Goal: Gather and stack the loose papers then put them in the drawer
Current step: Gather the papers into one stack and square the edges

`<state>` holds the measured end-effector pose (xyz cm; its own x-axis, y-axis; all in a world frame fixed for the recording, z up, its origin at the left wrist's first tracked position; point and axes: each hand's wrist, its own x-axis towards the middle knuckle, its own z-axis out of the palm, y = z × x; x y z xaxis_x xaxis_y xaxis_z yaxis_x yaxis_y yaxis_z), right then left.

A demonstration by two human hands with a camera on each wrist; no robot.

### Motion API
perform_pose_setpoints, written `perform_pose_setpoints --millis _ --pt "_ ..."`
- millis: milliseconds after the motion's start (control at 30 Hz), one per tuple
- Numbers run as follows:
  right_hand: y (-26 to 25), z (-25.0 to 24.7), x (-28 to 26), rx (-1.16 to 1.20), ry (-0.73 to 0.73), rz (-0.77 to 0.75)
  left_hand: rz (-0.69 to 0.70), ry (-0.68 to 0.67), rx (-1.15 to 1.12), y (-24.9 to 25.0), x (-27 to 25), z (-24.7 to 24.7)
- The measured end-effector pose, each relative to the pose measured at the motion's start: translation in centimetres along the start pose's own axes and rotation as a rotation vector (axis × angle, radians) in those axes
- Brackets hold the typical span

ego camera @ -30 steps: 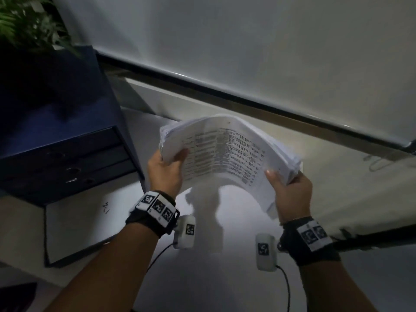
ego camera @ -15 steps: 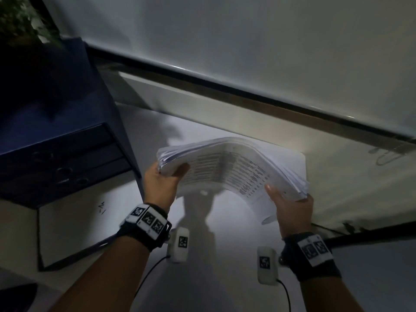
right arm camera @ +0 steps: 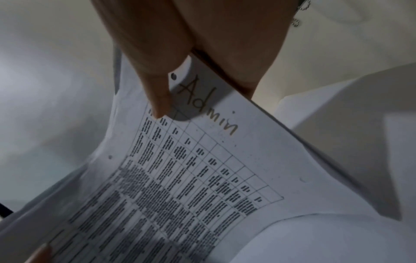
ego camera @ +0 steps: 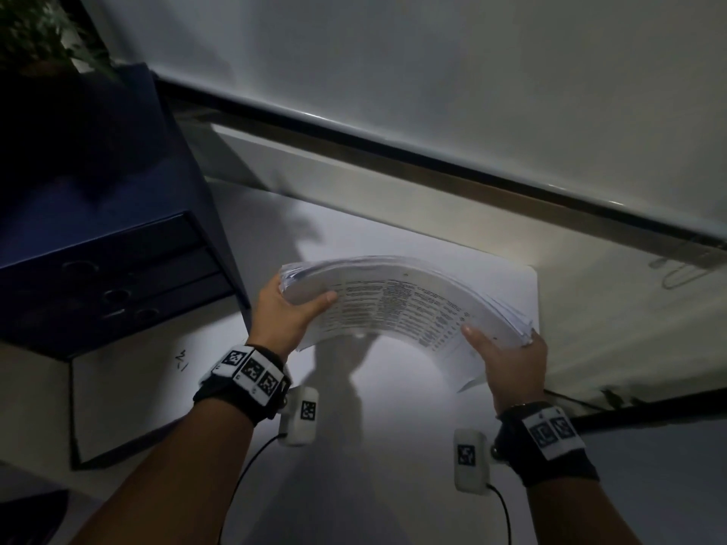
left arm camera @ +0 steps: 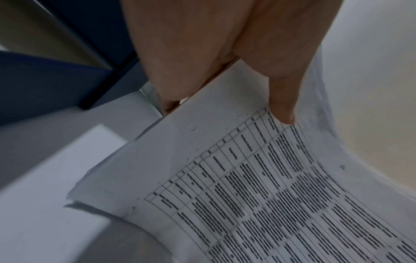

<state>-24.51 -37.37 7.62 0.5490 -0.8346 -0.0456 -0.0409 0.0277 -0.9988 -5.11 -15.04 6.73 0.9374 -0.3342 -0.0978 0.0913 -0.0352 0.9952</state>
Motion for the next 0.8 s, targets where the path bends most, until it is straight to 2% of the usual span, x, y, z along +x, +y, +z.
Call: perform_pose_setpoints --millis 100,267,400,533,667,800 --pt "-0.4 0.2 0.4 -0.066 -0.009 0.014 0.025 -0.001 0.022 0.5 -0.1 0.6" --pt "-1.4 -0.2 0.1 -0.112 0.008 -0.154 0.068 0.036 -0.022 0.8 -0.7 -0.1" --pt "-0.9 -0.6 0.1 -0.094 0.009 -0.103 0.051 -0.025 -0.019 0.9 -0.4 -0.4" --pt "-0.8 -0.5 0.3 -0.149 -0.008 -0.179 0.057 -0.028 0.02 1.0 0.0 -0.2" --pt "-0.7 -0.8 0.3 -0.098 0.044 -0.063 0.02 0.006 0.021 0.6 -0.3 0.3" --pt "-3.1 -1.4 1.2 -0.43 0.012 -0.221 0.127 0.049 0.09 2.1 -0.2 0.5"
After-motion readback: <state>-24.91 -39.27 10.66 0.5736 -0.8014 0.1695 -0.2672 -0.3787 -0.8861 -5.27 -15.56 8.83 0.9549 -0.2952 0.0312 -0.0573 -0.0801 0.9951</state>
